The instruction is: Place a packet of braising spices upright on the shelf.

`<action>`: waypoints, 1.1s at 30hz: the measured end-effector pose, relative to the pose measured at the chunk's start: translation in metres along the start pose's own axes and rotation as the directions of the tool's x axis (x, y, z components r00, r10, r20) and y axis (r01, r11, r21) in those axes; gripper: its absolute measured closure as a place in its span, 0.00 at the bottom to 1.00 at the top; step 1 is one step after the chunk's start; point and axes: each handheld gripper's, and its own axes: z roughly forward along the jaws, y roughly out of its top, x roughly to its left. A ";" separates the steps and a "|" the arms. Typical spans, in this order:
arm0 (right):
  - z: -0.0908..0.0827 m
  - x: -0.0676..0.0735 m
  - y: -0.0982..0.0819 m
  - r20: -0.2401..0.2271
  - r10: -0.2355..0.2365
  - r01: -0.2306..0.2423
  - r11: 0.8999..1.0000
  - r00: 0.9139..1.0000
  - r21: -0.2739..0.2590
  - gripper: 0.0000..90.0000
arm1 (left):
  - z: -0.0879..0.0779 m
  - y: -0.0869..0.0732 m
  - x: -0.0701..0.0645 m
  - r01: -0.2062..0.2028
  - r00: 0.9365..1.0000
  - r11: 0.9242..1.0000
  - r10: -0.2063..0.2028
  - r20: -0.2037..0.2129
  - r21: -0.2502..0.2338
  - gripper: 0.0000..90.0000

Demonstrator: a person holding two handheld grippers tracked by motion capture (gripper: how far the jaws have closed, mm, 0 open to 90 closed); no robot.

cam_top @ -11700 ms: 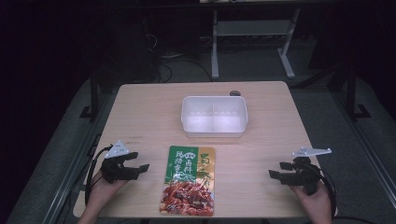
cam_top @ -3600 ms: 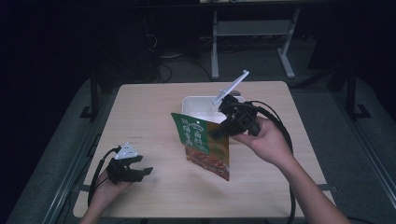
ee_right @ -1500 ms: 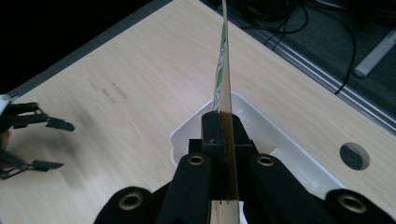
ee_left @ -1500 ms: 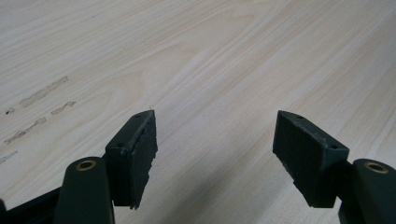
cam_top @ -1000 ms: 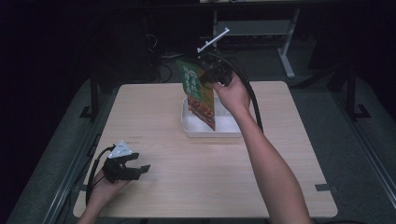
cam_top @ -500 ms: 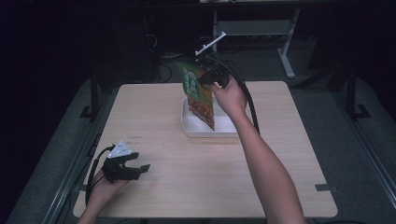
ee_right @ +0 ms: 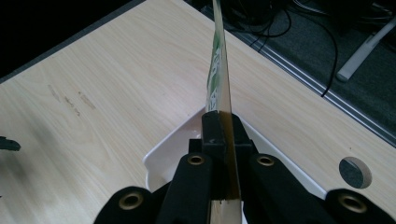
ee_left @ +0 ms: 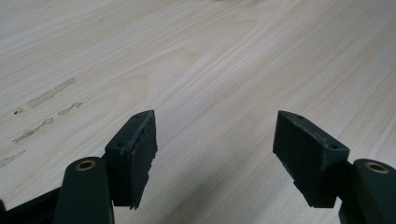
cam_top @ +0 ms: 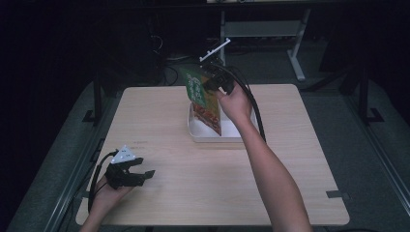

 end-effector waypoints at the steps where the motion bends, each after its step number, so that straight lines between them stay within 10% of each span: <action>1: 0.001 -0.001 -0.001 0.000 0.002 -0.002 1.000 1.000 0.002 1.00 | 0.000 0.000 0.000 0.000 1.000 1.000 0.000 0.000 0.000 0.34; 33: 0.009 -0.009 -0.026 -0.038 0.032 -0.031 0.999 0.999 0.030 0.99 | 0.001 0.000 -0.001 -0.004 1.000 1.000 0.004 0.000 0.007 0.33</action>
